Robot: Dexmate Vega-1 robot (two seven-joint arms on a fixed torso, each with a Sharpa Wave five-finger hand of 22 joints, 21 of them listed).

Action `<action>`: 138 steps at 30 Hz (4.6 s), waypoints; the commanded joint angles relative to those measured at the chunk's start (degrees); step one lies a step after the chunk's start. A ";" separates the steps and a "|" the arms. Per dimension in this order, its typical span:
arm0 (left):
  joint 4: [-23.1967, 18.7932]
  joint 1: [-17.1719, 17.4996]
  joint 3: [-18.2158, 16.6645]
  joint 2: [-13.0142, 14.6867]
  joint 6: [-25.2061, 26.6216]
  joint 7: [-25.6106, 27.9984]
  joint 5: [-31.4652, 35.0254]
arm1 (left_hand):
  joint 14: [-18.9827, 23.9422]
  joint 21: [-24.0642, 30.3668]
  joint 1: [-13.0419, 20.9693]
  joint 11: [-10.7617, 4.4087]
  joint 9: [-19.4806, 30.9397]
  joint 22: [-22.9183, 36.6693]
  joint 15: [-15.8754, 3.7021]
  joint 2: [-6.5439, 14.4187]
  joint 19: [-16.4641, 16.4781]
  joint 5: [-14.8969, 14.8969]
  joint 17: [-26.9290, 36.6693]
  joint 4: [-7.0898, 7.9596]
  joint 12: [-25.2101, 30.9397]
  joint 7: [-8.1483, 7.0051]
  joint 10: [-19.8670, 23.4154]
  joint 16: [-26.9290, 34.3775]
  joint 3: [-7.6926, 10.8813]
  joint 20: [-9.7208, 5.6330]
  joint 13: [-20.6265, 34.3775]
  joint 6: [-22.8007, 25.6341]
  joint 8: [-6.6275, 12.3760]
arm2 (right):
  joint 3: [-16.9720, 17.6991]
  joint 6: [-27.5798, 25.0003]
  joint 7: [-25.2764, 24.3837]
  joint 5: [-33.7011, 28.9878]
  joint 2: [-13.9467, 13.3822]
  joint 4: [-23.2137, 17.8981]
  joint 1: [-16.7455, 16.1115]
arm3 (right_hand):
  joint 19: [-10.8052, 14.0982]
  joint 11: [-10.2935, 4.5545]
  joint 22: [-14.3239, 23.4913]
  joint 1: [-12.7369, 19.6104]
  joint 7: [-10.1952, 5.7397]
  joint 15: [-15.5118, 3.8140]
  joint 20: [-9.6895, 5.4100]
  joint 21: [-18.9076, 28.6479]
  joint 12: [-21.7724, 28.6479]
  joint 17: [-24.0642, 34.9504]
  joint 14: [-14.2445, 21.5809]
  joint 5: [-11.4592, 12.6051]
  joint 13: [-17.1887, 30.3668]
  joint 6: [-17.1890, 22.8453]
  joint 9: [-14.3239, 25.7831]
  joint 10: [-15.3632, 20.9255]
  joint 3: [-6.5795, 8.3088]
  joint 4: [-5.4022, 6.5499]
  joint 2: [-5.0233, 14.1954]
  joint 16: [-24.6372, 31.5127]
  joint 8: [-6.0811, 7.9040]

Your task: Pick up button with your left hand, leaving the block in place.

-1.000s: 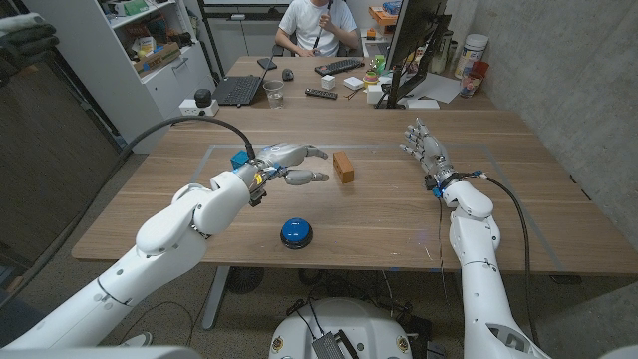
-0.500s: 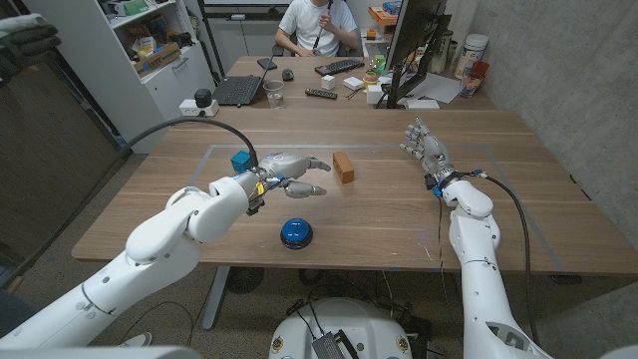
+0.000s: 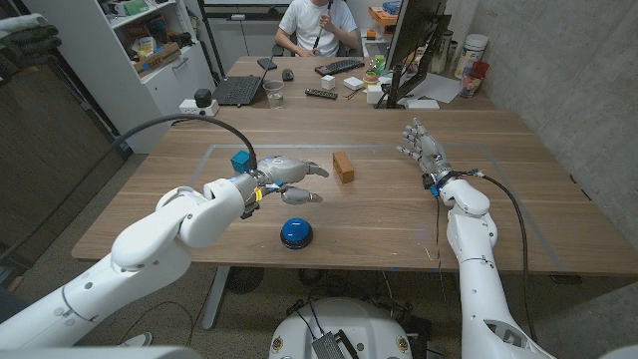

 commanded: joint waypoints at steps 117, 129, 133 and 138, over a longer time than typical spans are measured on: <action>-0.56 -4.75 10.24 4.21 4.85 -17.45 8.22 | 0.40 -3.50 0.65 0.04 0.58 -0.44 1.73 -4.50 4.97 -0.11 -0.13 -0.93 -0.80 0.93 -1.97 -1.48 -1.83 0.29 1.53 -4.63 -0.82 | 0.79 2.79 -0.62 0.41 -0.60 5.66 2.44 | 0.09 -0.75 0.28 -0.73 -1.52 -0.42 -2.22 -0.24 0.19 -0.07 -0.40 0.74 0.11 1.97 0.35 0.82 -0.11 -0.43 0.63 0.45 0.63; -0.84 -5.31 10.80 4.66 5.06 -19.92 8.90 | -0.44 -4.23 2.42 -0.08 0.60 -0.43 1.51 -5.05 4.40 -0.18 -0.14 -1.06 -1.21 0.89 -2.97 -1.65 -1.70 0.31 1.60 -5.54 -0.71 | 0.17 2.34 -0.59 -0.11 -0.51 4.77 2.50 | 0.13 -0.75 0.29 -0.75 -1.53 -0.44 -2.18 -0.25 0.18 -0.06 -0.39 0.74 0.11 1.97 0.35 0.82 -0.08 -0.45 0.71 0.46 0.60; -1.08 -5.04 10.33 4.75 5.51 -20.28 8.49 | -0.65 -4.36 2.63 -0.12 0.61 -0.43 1.52 -5.13 4.31 -0.19 -0.14 -1.02 -1.22 0.97 -3.02 -1.70 -1.71 0.31 1.61 -5.61 -0.66 | 0.14 2.42 -0.47 -0.13 -0.58 4.79 2.42 | 0.14 -0.73 0.29 -0.76 -1.52 -0.48 -2.21 -0.25 0.17 -0.07 -0.41 0.73 0.11 1.97 0.35 0.82 -0.09 -0.46 0.71 0.45 0.60; -1.12 -4.92 10.15 4.72 5.38 -20.01 8.00 | -0.85 -4.56 2.84 0.06 0.61 -0.43 1.56 -5.22 4.14 -0.23 -0.13 -0.90 -1.24 1.01 -3.09 -1.71 -1.76 0.32 1.64 -5.65 -0.58 | 0.34 2.35 -0.70 0.03 -0.37 5.02 2.33 | 0.16 -0.83 0.29 -0.76 -1.56 -0.43 -2.16 -0.25 0.16 -0.07 -0.41 0.73 0.11 1.98 0.35 0.79 -0.09 -0.48 0.70 0.45 0.59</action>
